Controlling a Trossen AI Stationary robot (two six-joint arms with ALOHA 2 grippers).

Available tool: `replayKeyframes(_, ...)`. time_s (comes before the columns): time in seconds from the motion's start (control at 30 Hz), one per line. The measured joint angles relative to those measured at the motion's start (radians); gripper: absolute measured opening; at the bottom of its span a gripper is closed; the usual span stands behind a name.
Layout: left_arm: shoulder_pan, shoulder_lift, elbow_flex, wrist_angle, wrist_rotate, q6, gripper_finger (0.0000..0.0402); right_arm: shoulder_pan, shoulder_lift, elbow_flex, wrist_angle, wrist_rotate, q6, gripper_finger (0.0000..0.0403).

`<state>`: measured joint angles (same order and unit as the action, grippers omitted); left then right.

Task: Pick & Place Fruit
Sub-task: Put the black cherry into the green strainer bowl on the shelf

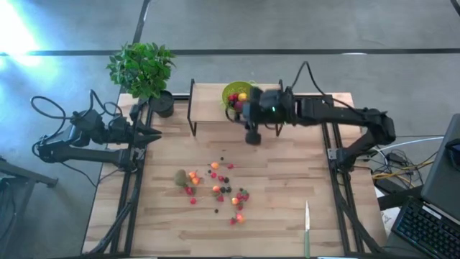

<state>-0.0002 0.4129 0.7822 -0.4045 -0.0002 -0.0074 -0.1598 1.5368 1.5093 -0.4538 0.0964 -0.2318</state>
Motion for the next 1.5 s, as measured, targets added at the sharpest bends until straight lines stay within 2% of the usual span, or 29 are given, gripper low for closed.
replayKeyframes(0.13, 0.000, 0.000, 0.000, 0.000, 0.000, 0.000, 0.0062, -0.091, 0.028, 0.019, 0.000, -0.045, 0.026, 0.0125)
replayKeyframes(0.33, -0.001, 0.000, 0.000, 0.000, 0.000, 0.000, 0.0062, -0.196, 0.077, 0.019, -0.020, -0.053, 0.067, 0.0106)
replayKeyframes(0.6, -0.001, 0.000, 0.000, 0.000, 0.000, 0.000, 0.0062, -0.275, 0.137, 0.019, -0.055, -0.052, 0.085, 0.0129)
replayKeyframes(0.87, 0.000, 0.000, 0.000, 0.000, 0.000, 0.000, 0.0062, -0.313, 0.158, 0.018, -0.105, -0.048, 0.105, 0.0105)
replayKeyframes(1.13, 0.000, 0.000, 0.000, 0.000, 0.000, 0.000, 0.0062, -0.322, 0.161, 0.018, -0.124, -0.017, 0.110, 0.0134)
replayKeyframes(1.4, 0.000, 0.000, 0.000, 0.000, 0.000, 0.000, 0.0062, -0.321, 0.163, 0.018, -0.127, -0.009, 0.110, 0.0119)
replayKeyframes(1.5, 0.000, 0.000, 0.000, 0.000, 0.000, 0.000, 0.0062, -0.321, 0.162, 0.018, -0.126, -0.009, 0.110, 0.0126)
